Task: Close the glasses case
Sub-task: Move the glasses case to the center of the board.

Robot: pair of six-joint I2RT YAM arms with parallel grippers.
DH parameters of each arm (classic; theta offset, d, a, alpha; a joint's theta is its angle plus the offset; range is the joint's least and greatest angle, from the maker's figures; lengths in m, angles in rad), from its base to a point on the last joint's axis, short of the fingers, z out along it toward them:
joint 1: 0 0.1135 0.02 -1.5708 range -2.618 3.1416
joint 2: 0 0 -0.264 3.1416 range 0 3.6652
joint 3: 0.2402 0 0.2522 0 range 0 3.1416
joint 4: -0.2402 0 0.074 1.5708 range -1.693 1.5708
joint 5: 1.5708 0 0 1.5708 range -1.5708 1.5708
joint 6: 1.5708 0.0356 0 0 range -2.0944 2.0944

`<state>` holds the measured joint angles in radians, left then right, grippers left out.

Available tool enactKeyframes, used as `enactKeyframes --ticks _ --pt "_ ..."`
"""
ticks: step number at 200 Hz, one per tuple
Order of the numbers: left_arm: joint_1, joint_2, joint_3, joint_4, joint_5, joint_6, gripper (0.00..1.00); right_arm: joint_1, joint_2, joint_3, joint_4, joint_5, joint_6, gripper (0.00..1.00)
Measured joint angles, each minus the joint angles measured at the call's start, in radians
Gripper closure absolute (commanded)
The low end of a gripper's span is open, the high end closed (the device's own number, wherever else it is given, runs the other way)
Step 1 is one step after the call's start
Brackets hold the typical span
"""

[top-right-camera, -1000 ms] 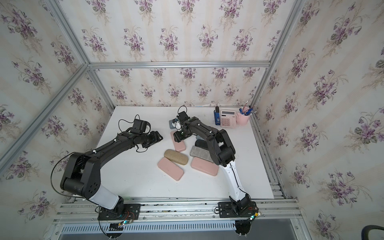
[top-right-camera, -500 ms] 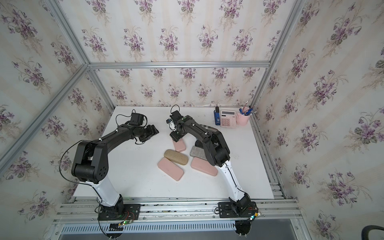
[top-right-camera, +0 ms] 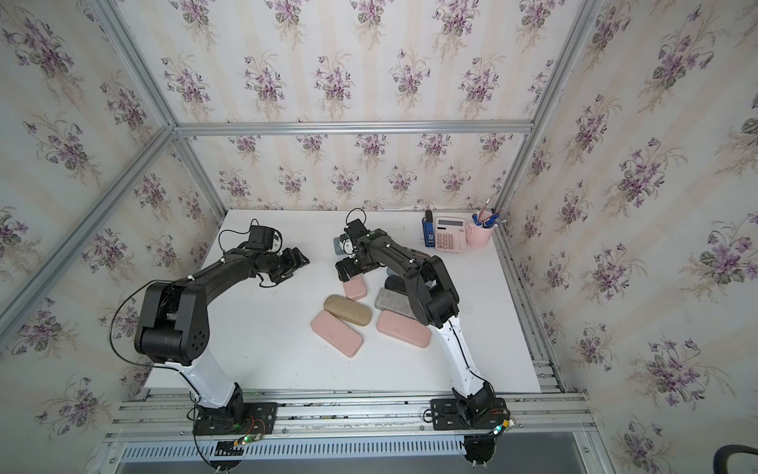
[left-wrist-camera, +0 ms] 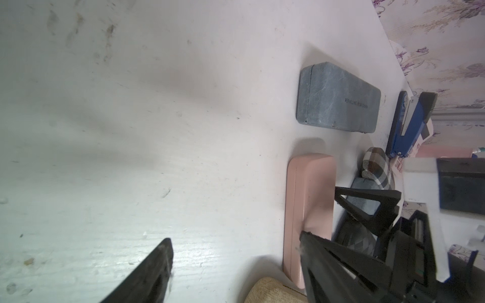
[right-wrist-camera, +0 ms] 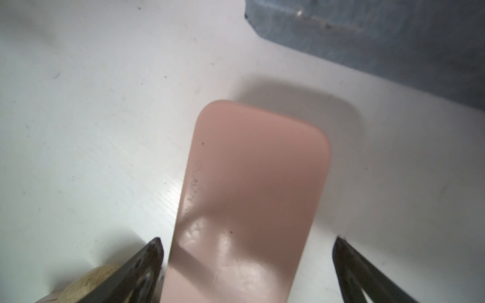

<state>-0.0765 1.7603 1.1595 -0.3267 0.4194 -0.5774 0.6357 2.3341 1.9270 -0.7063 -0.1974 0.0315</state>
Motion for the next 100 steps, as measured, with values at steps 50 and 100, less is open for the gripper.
enactKeyframes --ticks 50,100 --pt "0.016 -0.012 -0.037 0.019 0.02 0.0 0.21 0.04 0.016 0.029 0.002 0.085 0.017 0.08" --pt "0.026 -0.018 -0.045 0.019 0.027 0.001 0.21 0.05 0.058 0.067 -0.046 0.193 -0.074 0.16"
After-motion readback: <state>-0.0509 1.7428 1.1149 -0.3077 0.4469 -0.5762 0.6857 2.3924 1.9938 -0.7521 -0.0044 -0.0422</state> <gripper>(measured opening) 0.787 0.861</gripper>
